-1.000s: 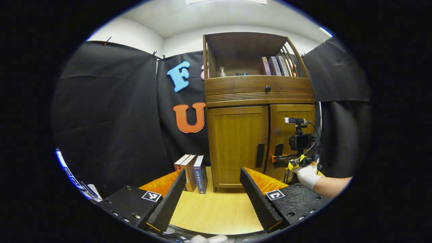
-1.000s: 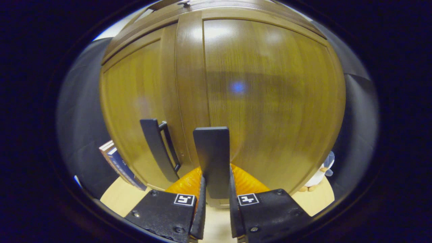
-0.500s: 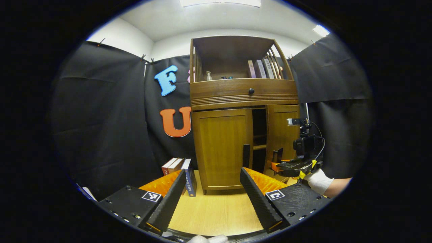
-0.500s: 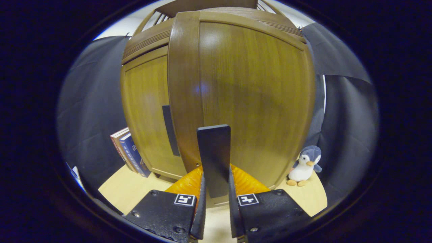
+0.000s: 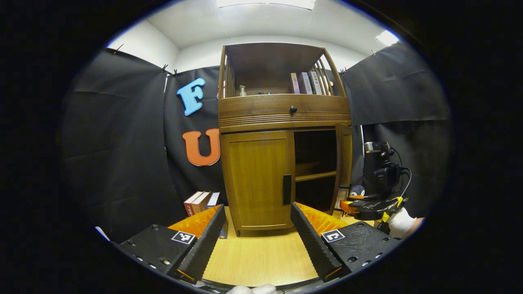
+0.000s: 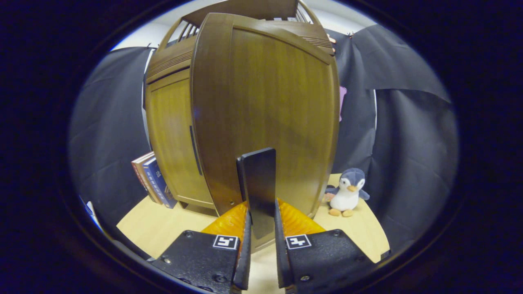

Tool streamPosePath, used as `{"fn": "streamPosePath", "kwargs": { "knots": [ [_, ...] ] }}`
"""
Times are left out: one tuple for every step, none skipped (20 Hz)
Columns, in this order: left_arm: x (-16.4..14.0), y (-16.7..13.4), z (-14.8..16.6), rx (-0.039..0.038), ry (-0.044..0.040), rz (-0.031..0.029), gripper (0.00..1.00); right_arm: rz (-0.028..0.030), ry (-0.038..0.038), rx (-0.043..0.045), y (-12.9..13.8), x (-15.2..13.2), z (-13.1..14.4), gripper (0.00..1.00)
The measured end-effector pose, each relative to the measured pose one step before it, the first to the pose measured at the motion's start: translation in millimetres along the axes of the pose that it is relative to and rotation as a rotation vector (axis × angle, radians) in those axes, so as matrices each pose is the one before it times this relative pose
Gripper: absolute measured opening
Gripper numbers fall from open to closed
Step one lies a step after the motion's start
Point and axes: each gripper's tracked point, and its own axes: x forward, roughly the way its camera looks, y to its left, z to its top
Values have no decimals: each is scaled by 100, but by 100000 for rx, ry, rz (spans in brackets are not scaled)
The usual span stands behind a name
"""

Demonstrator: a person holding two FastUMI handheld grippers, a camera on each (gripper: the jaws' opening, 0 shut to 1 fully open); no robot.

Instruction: Open the right door of the double-door shoe cabinet with the right hand, and open the left door with the left hand.

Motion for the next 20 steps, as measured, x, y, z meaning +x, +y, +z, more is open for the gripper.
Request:
{"fn": "streamPosePath", "kwargs": {
  "knots": [
    [239,-192,19,-113,-72,-512,96,-943,-189,47,-546,-396,-240,29],
    [161,-237,79,61,-113,-650,96,-1082,-363,260,-578,-422,-84,28],
    [61,-222,-102,194,38,-795,96,-1056,-437,646,-494,-418,-172,28],
    [155,-288,-51,133,116,-1055,96,-953,-578,745,-485,-301,-10,27],
    [226,-291,-62,37,183,-887,96,-976,-434,430,-458,-358,-84,26],
    [168,-236,-4,80,-8,-835,96,-834,-161,414,-371,-249,-116,24],
    [0,-306,70,81,-203,-739,96,-253,-55,-25,-357,-204,-93,24],
    [130,-232,42,49,-180,-795,96,-188,-42,149,-293,-201,47,23],
    [186,-240,-166,26,-35,-781,96,-296,99,340,-236,-117,-77,23],
    [195,-158,-41,94,-260,-720,96,-797,-82,85,-404,-171,-14,22],
    [164,-171,12,192,-195,-607,96,-929,-312,124,-455,-208,-167,21],
    [-14,-86,76,128,-332,-280,96,-969,-336,280,-499,-118,-17,19],
    [17,-245,13,100,-256,-563,96,-995,-44,786,-598,-354,-78,19],
    [-70,-213,-12,-99,-37,-524,96,-792,16,1067,-544,-197,-40,17],
    [-38,-252,-58,-179,-63,-606,96,-868,-41,1298,-706,-115,9,17],
    [68,-125,36,-125,-136,-526,96,-443,-148,700,-638,-176,58,14],
    [14,-127,-75,-65,116,-514,96,-637,-202,563,-511,-120,-6,13],
    [36,-158,-97,-133,27,-559,96,-691,-314,194,-617,65,8,11],
    [19,-303,-27,-151,-75,-679,96,-316,-395,-55,-461,19,-52,10],
    [86,-137,-18,-30,9,-399,96,-540,-59,-126,-439,-346,115,8]
  ]
}}
